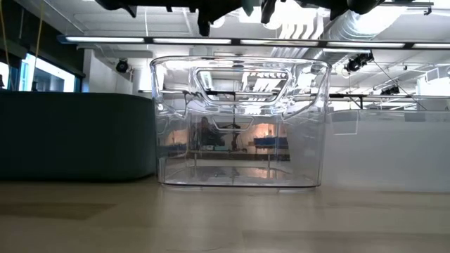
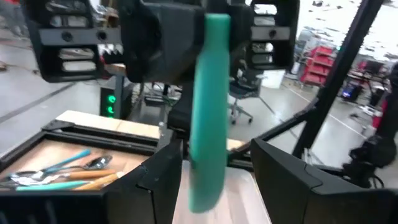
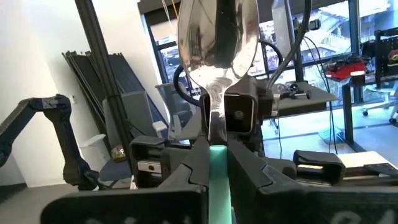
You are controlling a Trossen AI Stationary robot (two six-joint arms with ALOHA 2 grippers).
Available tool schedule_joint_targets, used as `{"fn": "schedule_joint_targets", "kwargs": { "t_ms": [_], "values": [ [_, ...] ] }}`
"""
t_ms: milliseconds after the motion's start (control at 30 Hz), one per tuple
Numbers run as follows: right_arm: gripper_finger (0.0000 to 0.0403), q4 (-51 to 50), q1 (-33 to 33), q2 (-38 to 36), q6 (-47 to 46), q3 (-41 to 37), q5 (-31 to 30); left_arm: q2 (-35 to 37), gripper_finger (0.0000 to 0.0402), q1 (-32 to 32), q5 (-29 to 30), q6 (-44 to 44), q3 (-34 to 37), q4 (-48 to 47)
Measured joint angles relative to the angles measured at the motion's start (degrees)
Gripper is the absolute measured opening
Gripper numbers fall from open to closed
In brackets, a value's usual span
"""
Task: Sort silverware by color (type)
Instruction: Put the light blue spoon into the blue bin
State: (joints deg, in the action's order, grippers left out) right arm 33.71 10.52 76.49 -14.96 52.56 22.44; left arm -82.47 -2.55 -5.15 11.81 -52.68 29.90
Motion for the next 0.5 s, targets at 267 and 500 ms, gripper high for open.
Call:
{"fn": "schedule_joint_targets", "kwargs": {
  "t_ms": [267,500],
  "values": [
    [0.0016,0.22,0.00,0.02,0.03,0.00,0.04,0.04,0.0181,-0.04,0.34,-0.02,0.04,3.32],
    [0.0016,0.39,0.00,0.02,0.46,0.00,0.04,-0.93,0.0146,-0.04,3.00,-0.08,0.05,3.92]
  ]
}}
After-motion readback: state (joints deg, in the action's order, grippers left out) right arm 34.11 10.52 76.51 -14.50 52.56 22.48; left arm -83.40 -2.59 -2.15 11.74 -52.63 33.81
